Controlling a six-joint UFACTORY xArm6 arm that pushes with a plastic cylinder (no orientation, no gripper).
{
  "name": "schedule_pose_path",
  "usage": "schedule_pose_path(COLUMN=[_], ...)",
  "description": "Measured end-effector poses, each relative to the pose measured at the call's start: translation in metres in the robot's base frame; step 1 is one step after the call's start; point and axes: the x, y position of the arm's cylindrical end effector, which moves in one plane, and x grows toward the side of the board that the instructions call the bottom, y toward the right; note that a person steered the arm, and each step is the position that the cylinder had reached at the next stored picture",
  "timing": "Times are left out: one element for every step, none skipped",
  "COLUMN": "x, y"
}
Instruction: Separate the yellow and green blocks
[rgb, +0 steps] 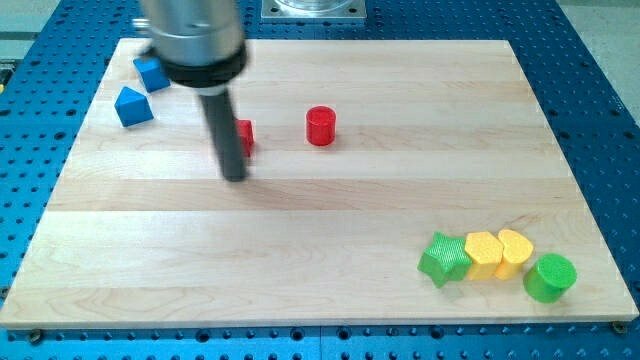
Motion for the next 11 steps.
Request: schedule_pose_path(x=[-0.002,-0.043,-0.034,0.012,0.059,0.053,0.092,0.152,0.154,0.118,0.101], y=[-0.112,-0.078,0.016,0.026,0.136,0.259,0.359,0.386,0.288,0.243,0.204])
